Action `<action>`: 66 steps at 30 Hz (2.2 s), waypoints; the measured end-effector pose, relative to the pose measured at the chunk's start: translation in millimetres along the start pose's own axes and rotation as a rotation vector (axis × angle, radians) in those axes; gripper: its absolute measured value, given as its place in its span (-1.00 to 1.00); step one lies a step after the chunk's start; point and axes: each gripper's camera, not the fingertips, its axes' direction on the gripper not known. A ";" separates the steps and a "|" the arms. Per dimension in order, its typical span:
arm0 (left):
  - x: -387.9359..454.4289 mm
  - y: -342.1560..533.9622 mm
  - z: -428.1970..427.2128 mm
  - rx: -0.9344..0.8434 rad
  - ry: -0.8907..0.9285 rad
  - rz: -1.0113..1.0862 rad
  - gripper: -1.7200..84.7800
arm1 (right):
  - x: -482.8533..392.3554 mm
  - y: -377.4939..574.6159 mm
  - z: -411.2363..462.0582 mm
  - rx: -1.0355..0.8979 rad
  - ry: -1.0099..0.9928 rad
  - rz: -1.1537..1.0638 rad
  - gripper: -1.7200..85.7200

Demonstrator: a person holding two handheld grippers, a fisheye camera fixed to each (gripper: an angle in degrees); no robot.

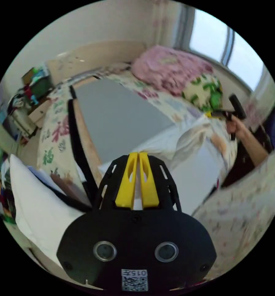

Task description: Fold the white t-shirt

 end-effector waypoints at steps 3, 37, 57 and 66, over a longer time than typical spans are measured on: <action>-40.2 -24.1 -25.0 0.229 -0.092 -0.273 -0.85 | -56.6 -49.3 -9.9 0.107 0.031 -0.076 -0.83; 64.1 500.0 -96.7 -0.413 -0.102 -0.469 -0.73 | 157.4 275.0 -161.6 -0.338 0.397 0.372 -0.84; 69.5 429.2 -61.6 -0.451 -0.085 -0.355 -0.94 | 159.3 302.2 -247.7 -0.391 0.494 0.345 -0.95; 62.4 262.9 -80.9 -0.405 0.083 -0.080 -0.96 | 146.3 235.3 -339.4 -0.112 0.498 0.126 -0.84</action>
